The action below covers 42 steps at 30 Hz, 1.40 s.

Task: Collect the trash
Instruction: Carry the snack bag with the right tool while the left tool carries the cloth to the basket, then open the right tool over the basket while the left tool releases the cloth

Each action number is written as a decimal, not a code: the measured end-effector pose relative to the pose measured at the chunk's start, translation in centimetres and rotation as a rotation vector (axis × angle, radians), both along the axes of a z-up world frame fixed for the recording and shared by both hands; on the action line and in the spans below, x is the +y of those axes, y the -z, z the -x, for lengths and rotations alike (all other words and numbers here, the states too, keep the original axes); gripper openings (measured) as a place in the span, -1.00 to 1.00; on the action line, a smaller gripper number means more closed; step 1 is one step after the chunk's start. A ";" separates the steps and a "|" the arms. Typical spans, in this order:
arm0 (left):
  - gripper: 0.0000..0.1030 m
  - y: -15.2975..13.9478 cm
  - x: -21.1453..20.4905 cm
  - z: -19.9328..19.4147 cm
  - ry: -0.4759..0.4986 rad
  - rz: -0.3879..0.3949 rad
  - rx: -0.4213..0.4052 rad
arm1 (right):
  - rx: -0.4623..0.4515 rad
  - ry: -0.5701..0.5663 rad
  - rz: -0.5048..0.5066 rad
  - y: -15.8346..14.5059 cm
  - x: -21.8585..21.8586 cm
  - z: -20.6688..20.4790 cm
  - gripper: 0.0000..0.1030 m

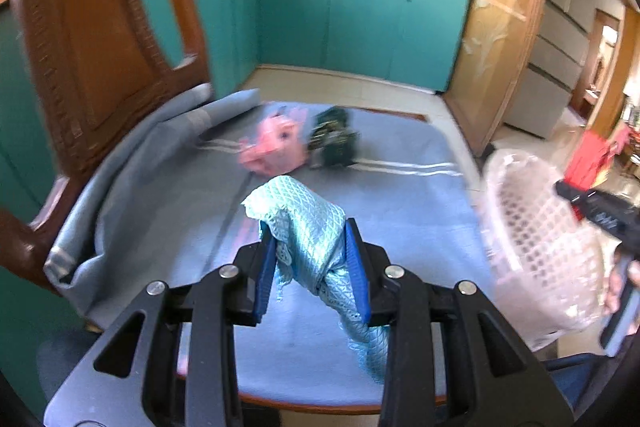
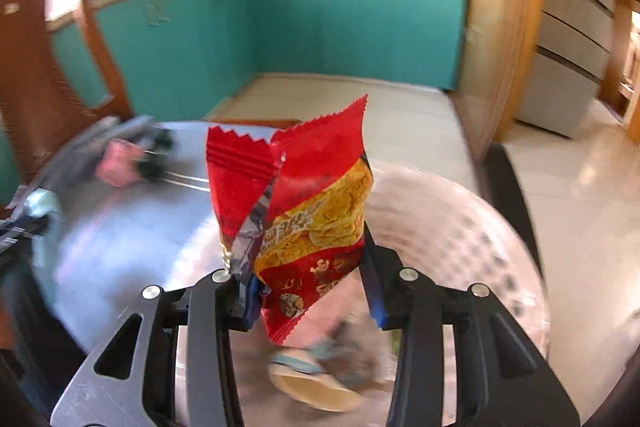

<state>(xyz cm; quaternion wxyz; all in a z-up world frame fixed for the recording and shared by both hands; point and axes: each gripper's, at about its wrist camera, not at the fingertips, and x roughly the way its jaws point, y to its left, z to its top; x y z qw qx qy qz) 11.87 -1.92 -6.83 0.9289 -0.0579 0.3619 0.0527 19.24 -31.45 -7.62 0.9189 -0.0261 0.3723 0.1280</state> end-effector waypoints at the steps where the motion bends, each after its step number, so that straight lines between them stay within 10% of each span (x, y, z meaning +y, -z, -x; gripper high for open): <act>1: -0.34 -0.4 -1.0 -0.4 0.030 0.011 -0.008 | 0.021 0.022 0.009 0.5 -0.8 -0.3 -0.20; 11: -0.33 -1.7 -10.7 -3.6 0.274 0.074 -0.028 | 0.174 0.035 0.133 4.7 -1.7 -0.8 -0.01; 13: -0.33 -1.7 -12.1 -4.1 0.307 0.090 -0.022 | 0.128 0.089 0.086 3.6 -2.9 -0.5 0.34; 20: -0.28 -0.2 -17.6 -6.3 0.455 0.140 0.008 | -0.005 0.323 -0.272 0.1 -10.3 0.5 0.46; 22: 0.01 0.7 -18.8 -6.9 0.486 0.145 0.030 | 0.007 0.354 -0.332 0.1 -11.3 0.3 0.47; 31: 0.65 -0.3 -15.3 -5.1 0.370 0.070 -0.052 | -0.006 0.299 -0.392 -0.8 -9.9 0.0 0.47; 42: 0.70 2.7 -1.6 -0.5 0.059 0.030 0.041 | -0.112 -0.040 -0.397 -3.4 0.0 0.5 0.61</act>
